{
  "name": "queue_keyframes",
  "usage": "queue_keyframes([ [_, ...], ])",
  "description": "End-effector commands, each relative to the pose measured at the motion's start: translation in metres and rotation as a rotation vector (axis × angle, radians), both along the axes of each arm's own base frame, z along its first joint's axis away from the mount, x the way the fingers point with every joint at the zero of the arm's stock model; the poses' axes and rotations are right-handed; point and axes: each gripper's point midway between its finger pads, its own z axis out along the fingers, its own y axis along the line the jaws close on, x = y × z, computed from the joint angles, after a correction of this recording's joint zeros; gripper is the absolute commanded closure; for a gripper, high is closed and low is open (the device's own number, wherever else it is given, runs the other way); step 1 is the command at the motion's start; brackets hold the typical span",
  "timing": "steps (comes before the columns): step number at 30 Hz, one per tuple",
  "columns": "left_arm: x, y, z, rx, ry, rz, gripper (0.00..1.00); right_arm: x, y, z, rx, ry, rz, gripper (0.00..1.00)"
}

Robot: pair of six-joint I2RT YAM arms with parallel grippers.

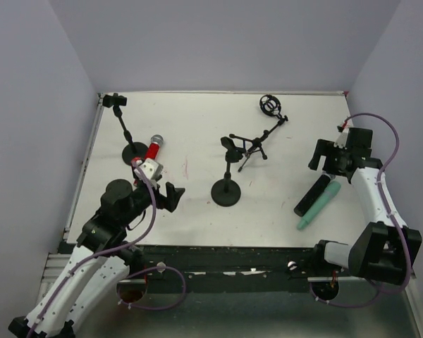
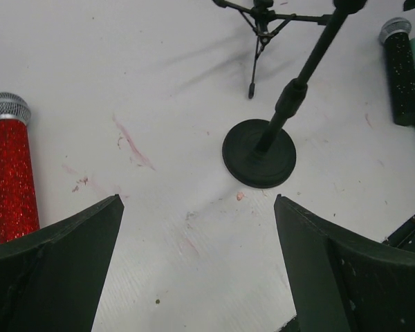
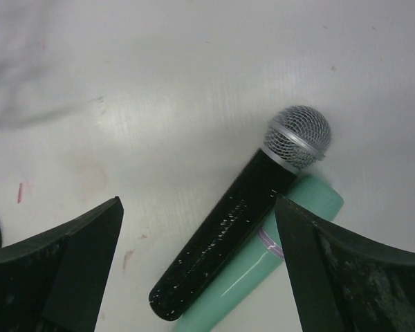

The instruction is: Attach the microphones to the stand

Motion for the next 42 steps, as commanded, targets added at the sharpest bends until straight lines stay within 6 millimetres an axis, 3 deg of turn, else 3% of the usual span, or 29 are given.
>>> queue_keyframes([
  [1, 0.016, -0.005, -0.003, -0.073, 0.147, -0.007, 0.02, 0.016, 0.047, 0.059, 0.059, -0.248, 0.398, 0.01],
  [4, 0.038, 0.003, -0.015, -0.07, 0.288, 0.092, 0.02, 0.015, 0.081, 0.082, 0.15, -0.373, 0.609, 0.0],
  [8, 0.068, 0.031, -0.039, 0.048, 0.464, 0.317, 0.02, 0.016, 0.104, 0.08, 0.273, -0.41, 0.714, 0.0],
  [12, 0.093, 0.052, -0.05, 0.193, 0.514, 0.438, 0.02, 0.012, 0.109, 0.074, 0.312, -0.405, 0.744, 0.0],
  [17, 0.12, 0.063, -0.066, 0.347, 0.582, 0.489, 0.04, -0.002, 0.123, 0.084, 0.392, -0.423, 0.79, 0.0],
  [21, 0.134, 0.066, -0.094, 0.453, 0.658, 0.483, 0.05, -0.003, 0.124, 0.091, 0.391, -0.432, 0.792, 0.0],
  [24, 0.14, 0.063, -0.105, 0.462, 0.674, 0.457, 0.05, -0.007, 0.126, 0.092, 0.393, -0.433, 0.802, 0.0],
  [33, 0.147, 0.067, -0.105, 0.475, 0.62, 0.401, 0.07, -0.018, 0.136, 0.095, 0.428, -0.45, 0.868, 0.0],
  [39, 0.14, 0.048, -0.088, 0.365, 0.604, 0.334, 0.07, -0.018, 0.135, 0.093, 0.421, -0.449, 0.864, 0.0],
  [42, 0.128, 0.025, -0.067, 0.251, 0.567, 0.221, 0.07, -0.019, 0.136, 0.093, 0.425, -0.452, 0.874, 0.0],
])
